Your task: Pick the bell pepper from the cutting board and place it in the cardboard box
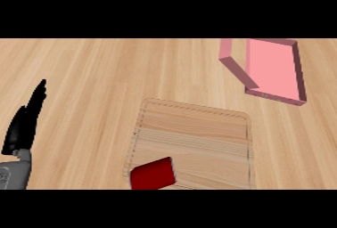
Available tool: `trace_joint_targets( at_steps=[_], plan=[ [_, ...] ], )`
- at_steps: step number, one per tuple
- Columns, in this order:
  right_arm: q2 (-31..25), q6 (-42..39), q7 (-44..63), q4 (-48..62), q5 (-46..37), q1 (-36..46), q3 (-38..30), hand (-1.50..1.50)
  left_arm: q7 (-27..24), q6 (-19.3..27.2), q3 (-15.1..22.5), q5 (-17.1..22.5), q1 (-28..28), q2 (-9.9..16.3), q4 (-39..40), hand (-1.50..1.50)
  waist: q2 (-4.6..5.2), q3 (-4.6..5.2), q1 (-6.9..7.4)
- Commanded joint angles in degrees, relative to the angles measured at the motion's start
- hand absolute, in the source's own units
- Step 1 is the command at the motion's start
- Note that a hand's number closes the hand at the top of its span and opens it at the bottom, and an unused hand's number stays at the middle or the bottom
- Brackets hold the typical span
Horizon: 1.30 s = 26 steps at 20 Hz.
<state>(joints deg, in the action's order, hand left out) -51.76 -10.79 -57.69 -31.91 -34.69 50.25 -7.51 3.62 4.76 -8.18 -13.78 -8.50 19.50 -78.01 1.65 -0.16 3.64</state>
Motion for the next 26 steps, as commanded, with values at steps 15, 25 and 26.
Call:
trace_joint_targets(
  at_steps=[15,25,26],
  plan=[
    [14.7,-14.3,5.7,14.0,3.5,17.0,5.5,1.5,-0.6,-0.7,-1.1,0.0,-0.5,1.1,1.2,0.0,-0.35,0.08,0.75],
    [26.8,-1.7,15.8,20.3,-0.1,22.3,7.5,1.5,-0.9,-0.8,-0.7,-0.2,0.0,-0.1,1.6,0.0,-0.39,0.12,0.25],
    [26.3,-0.6,13.6,21.5,-0.2,20.2,7.2,1.5,-0.9,0.0,0.3,-0.9,1.2,-1.2,0.2,0.0,-0.14,0.08,0.78]
  ],
)
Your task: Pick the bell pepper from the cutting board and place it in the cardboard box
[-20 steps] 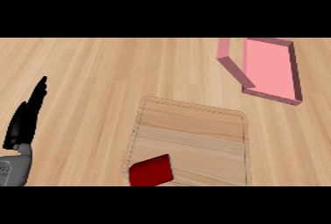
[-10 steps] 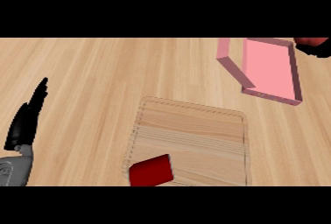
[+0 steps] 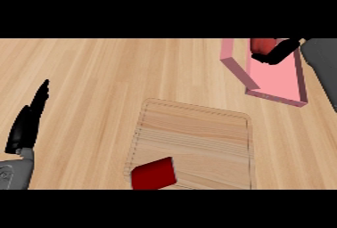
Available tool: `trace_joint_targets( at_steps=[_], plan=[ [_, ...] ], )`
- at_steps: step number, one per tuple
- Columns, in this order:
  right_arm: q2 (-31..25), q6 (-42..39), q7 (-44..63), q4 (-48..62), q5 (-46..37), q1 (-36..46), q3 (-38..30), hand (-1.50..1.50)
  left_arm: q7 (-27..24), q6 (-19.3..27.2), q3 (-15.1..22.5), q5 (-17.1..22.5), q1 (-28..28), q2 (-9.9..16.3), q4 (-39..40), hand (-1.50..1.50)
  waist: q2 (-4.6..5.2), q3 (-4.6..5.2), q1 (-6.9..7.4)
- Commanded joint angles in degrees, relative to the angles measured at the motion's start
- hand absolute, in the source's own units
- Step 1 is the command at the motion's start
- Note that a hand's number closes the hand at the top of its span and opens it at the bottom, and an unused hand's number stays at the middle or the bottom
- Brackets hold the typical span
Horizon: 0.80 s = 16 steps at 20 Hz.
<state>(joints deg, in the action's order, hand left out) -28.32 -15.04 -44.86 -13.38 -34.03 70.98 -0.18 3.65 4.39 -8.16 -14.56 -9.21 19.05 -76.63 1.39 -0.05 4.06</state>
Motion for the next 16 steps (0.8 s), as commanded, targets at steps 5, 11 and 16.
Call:
trace_joint_targets(
  at_steps=[5,11,16],
  plan=[
    [4.6,-1.6,5.2,7.1,-0.9,0.2,-0.1,-1.5,-0.4,-0.6,-0.4,0.0,1.1,0.6,-1.3,0.0,0.17,-0.03,0.24],
    [4.2,-4.4,3.3,7.1,1.4,2.1,-2.8,-1.5,-1.2,-0.2,-1.1,-0.1,0.5,0.6,0.6,0.0,0.28,-0.04,0.09],
    [3.5,-2.9,-0.4,6.5,6.8,0.6,-8.5,-1.5,-0.2,-0.2,-0.9,-0.1,0.4,0.2,-0.8,0.0,0.1,-0.09,-0.1]
  ],
)
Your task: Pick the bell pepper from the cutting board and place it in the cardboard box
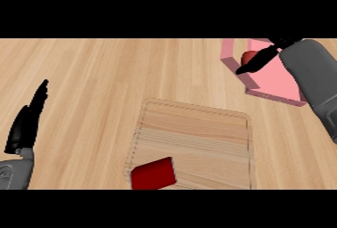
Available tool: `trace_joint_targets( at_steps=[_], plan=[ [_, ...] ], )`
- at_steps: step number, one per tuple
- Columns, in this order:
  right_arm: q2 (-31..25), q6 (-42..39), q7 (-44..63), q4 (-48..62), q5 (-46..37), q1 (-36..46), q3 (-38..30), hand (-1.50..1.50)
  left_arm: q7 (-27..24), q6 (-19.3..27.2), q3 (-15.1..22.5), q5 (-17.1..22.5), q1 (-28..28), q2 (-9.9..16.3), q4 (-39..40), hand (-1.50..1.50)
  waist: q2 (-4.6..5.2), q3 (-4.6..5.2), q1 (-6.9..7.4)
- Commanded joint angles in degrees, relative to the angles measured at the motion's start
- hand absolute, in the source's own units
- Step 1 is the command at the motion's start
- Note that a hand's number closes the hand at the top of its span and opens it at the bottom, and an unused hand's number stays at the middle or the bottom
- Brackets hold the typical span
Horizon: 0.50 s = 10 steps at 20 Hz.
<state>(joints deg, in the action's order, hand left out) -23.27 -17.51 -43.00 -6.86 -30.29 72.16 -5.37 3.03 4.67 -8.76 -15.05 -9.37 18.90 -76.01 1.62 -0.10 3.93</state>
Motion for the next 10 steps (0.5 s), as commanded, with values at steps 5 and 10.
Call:
trace_joint_targets(
  at_steps=[5,10],
  plan=[
    [-6.2,-6.7,1.3,2.0,9.3,2.6,-9.8,-1.5,0.8,-1.1,-0.6,0.5,-0.7,1.0,-0.1,0.0,0.3,-0.04,0.3],
    [-12.4,-12.5,1.2,2.6,12.2,1.5,-12.7,-1.5,1.5,0.3,0.4,-0.5,-2.3,-0.5,-0.8,0.0,0.99,-0.16,0.73]
  ],
)
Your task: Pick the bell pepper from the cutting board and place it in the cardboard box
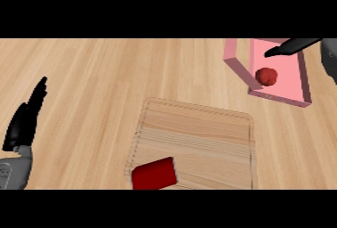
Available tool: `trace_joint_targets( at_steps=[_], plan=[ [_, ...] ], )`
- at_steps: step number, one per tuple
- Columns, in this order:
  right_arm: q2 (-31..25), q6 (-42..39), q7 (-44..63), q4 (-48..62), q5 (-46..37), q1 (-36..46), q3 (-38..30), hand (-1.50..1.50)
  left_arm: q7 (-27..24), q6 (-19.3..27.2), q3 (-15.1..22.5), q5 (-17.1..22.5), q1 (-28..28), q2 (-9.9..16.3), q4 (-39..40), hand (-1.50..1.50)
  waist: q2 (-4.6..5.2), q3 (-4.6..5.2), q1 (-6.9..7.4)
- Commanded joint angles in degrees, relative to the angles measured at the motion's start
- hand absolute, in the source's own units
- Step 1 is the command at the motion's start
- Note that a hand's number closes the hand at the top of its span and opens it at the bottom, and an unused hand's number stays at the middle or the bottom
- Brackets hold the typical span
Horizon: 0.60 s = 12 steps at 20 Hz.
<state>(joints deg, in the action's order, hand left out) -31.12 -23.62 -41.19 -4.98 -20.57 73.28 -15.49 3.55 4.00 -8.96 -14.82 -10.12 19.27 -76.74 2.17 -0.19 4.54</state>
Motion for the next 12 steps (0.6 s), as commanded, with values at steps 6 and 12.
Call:
trace_joint_targets(
  at_steps=[6,12],
  plan=[
    [-10.6,-8.1,0.8,0.7,3.8,-3.1,-4.0,-1.5,1.9,-0.5,0.4,0.0,-2.5,0.2,-1.4,0.0,0.91,-0.26,1.14],
    [-14.7,-10.2,0.4,-0.6,3.9,-6.1,-4.0,-1.5,0.2,-0.3,0.3,0.3,-1.8,-0.6,-0.3,0.0,1.37,-0.34,1.51]
  ],
)
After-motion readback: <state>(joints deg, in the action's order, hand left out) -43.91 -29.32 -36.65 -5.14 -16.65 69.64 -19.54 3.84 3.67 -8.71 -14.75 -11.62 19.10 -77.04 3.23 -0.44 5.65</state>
